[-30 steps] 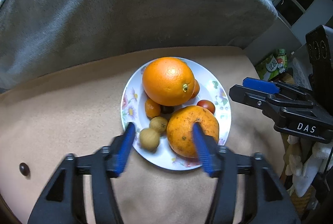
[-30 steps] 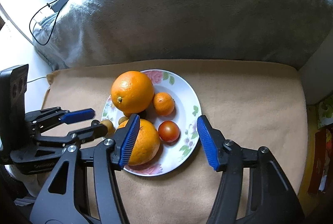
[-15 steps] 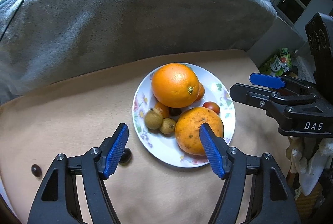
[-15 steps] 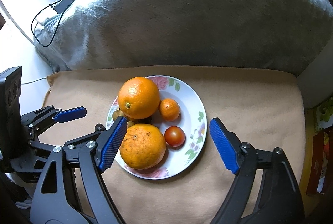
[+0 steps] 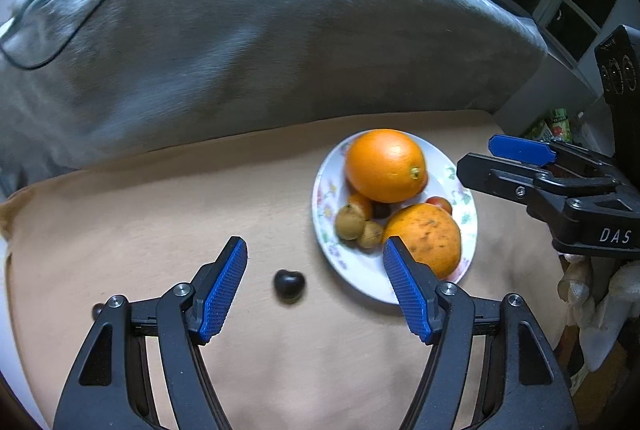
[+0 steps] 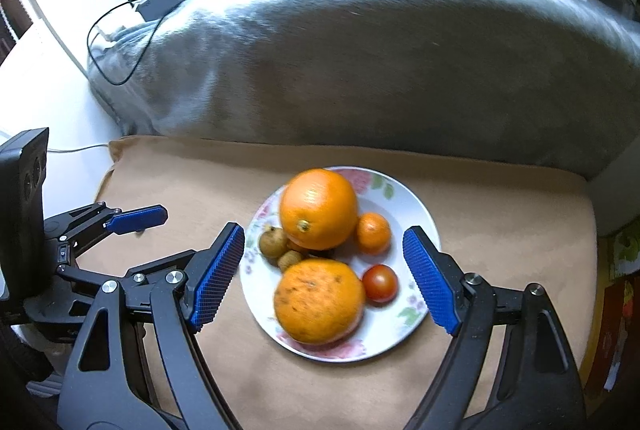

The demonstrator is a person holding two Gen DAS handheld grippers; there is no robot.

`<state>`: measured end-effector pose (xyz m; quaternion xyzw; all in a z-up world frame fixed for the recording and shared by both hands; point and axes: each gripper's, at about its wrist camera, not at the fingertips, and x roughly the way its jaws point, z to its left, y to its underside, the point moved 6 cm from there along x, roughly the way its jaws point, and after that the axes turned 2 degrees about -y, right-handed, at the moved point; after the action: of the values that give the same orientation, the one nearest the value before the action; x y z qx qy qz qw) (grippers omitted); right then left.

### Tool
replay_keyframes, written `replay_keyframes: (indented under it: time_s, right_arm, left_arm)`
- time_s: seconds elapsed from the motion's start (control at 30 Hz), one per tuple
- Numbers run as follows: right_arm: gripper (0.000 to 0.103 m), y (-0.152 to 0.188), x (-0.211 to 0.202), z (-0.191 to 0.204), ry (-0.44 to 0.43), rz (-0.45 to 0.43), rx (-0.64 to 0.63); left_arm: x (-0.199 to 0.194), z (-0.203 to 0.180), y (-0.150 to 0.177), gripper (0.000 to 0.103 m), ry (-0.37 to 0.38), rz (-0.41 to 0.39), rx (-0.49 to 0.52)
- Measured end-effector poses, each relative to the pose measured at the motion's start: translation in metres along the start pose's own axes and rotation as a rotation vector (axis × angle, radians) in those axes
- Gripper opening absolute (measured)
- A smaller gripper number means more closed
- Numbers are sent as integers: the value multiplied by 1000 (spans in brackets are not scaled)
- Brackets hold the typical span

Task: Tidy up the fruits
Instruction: 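Withdraw both tools from the plate toward the two dark plums, then close the left gripper on one dark plum while the right gripper grasps the other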

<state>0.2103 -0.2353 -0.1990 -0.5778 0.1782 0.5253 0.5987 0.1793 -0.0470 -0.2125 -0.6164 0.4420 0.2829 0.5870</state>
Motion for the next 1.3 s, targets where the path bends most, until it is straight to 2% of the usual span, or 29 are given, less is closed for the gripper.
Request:
replay_keyframes:
  time_s: [0.4, 0.5, 0.67, 0.83, 1.1, 1.17, 1.3]
  right_arm:
    - [84, -16, 4, 47, -48, -62, -109]
    - [84, -16, 9, 59, -59, -50, -141]
    - [84, -8, 22, 84, -73, -3, -232]
    - [84, 5, 42, 107, -95, 98, -345]
    - [83, 32, 70, 129, -137, 235, -490]
    - [77, 37, 76, 130, -141, 265, -518]
    - [74, 41, 87, 133, -142, 307, -560]
  left_arm:
    - [-12, 50, 15, 71, -59, -9, -80]
    - [-13, 66, 23, 71, -80, -6, -103]
    - [-16, 101, 43, 71, -118, 10, -165]
    - [-15, 130, 59, 71, -136, 24, -225]
    - [-10, 170, 81, 68, -105, 44, -372]
    - [-9, 178, 85, 66, -96, 48, -401]
    - [-2, 188, 91, 59, -87, 63, -431]
